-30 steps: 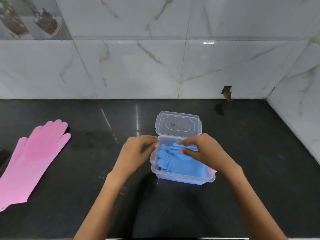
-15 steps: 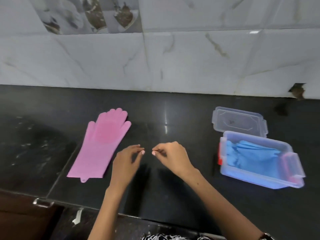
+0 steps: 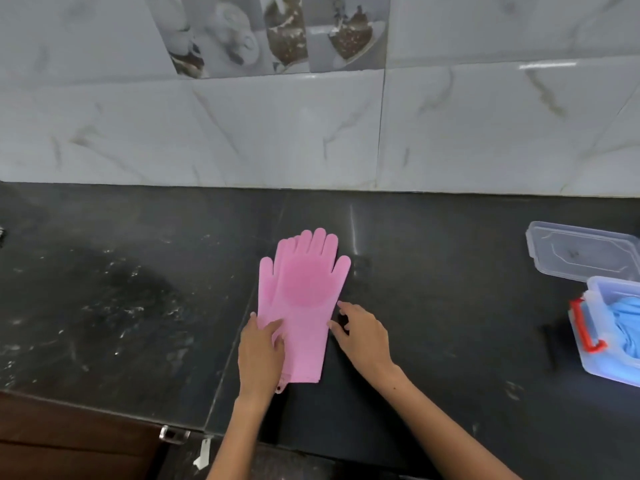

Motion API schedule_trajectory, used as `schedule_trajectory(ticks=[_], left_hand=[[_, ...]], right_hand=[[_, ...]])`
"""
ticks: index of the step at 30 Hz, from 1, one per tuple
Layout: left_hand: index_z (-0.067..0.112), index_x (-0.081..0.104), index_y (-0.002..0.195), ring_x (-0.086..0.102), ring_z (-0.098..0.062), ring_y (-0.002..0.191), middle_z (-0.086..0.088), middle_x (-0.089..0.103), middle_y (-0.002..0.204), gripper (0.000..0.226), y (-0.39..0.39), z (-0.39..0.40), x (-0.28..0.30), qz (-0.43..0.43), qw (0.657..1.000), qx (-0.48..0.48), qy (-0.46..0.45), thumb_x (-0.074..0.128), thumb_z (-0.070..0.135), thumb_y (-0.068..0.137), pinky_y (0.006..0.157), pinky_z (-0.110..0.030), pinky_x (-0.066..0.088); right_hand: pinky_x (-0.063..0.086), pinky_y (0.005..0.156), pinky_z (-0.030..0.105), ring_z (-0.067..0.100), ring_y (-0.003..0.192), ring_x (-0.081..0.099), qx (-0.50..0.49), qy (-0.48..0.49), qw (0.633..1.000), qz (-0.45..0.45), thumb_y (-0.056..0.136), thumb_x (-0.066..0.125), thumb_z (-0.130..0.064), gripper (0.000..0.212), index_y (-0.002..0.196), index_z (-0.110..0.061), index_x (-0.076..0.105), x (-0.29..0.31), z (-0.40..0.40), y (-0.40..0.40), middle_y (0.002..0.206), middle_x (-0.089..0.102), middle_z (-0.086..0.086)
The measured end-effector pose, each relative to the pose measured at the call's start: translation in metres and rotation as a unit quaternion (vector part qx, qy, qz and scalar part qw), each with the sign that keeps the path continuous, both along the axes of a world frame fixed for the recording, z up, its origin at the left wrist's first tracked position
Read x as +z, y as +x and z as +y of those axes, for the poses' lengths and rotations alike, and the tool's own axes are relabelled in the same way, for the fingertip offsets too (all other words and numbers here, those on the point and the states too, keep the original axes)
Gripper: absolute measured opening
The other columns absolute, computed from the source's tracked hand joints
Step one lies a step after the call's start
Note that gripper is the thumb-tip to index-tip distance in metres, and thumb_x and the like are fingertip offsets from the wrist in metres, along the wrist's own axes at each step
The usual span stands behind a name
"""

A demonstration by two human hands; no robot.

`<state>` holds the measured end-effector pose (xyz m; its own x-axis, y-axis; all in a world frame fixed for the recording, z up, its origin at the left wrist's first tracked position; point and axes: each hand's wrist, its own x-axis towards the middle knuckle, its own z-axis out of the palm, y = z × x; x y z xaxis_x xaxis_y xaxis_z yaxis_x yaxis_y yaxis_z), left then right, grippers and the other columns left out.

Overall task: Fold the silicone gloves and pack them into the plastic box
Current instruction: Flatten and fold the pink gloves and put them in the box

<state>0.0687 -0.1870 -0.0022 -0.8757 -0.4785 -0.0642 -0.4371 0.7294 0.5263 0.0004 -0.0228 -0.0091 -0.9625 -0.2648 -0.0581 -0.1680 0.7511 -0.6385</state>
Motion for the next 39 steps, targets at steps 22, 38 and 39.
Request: schedule_trajectory(ticks=[22, 38, 39], left_hand=[[0.011, 0.077, 0.09, 0.06, -0.006, 0.069, 0.0, 0.069, 0.09, 0.022, -0.016, 0.0, 0.012, 0.06, 0.985, 0.019, 0.158, 0.07, -0.005, 0.077, 0.064, -0.008, 0.044], [0.009, 0.072, 0.096, 0.058, -0.01, 0.079, -0.001, 0.062, 0.098, 0.022, -0.022, 0.081, -0.007, 0.018, 0.984, -0.061, 0.167, 0.076, 0.002, 0.076, 0.067, -0.008, 0.043], [0.009, 0.071, 0.097, 0.058, -0.01, 0.079, -0.001, 0.061, 0.098, 0.022, -0.022, 0.081, -0.008, 0.018, 0.985, -0.061, 0.16, 0.076, 0.003, 0.076, 0.067, -0.009, 0.043]], right_hand=[[0.046, 0.077, 0.021, 0.019, 0.083, 0.064, -0.134, -0.147, 0.98, 0.007, 0.081, 0.066, 0.001, 0.033, 0.113, -0.005, 0.068, 0.008, -0.005, -0.065, 0.114, 0.065, 0.009], [0.049, 0.081, 0.026, 0.022, 0.091, 0.063, -0.192, -0.046, 0.98, 0.015, 0.085, 0.065, -0.003, 0.034, 0.119, -0.007, 0.065, -0.012, 0.092, -0.055, 0.119, 0.061, 0.01], [0.05, 0.082, 0.027, 0.022, 0.093, 0.063, -0.193, -0.046, 0.98, 0.014, 0.086, 0.065, -0.003, 0.034, 0.119, -0.008, 0.065, -0.011, 0.09, -0.056, 0.119, 0.06, 0.01]])
